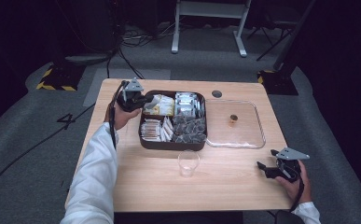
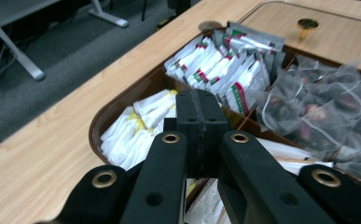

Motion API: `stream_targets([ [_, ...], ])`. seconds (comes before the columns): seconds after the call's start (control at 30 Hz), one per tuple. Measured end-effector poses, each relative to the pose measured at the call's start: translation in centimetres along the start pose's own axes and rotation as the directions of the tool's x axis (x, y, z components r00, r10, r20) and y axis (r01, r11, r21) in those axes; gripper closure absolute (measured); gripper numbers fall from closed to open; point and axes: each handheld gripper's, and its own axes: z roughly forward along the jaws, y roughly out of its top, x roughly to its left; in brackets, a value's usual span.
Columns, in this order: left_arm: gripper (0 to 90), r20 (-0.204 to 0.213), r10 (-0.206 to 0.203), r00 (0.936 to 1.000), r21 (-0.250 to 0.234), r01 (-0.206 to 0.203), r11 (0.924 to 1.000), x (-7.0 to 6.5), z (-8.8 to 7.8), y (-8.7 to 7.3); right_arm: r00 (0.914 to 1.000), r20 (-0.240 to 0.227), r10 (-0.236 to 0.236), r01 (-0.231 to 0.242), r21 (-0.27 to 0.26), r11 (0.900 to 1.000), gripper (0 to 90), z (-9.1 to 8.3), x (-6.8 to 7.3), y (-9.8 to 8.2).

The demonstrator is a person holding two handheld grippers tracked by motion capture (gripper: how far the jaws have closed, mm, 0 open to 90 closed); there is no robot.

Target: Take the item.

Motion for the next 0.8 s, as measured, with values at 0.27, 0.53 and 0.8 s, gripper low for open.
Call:
stream_targets([
  [0.27,90.0,0.006,0.03,0.9995,-0.041,-0.03,0.9987,-1.3,-1.8,1.1,1.0,-0.001,0.001,-0.001,0.0,1.0,17.8,0.0,0.0,0.0],
  [0.53,90.0,0.021,0.051,0.9985,-0.071,-0.05,0.9963,-2.5,-3.6,1.8,1.0,0.0,0.001,-0.001,0.0,1.0,17.8,0.0,0.0,0.0],
  [0.8,90.0,0.054,0.071,0.996,-0.092,-0.066,0.9936,-4.2,-5.1,2.0,1.0,-0.001,0.002,-0.002,0.0,1.0,17.8,0.0,0.0,0.0],
])
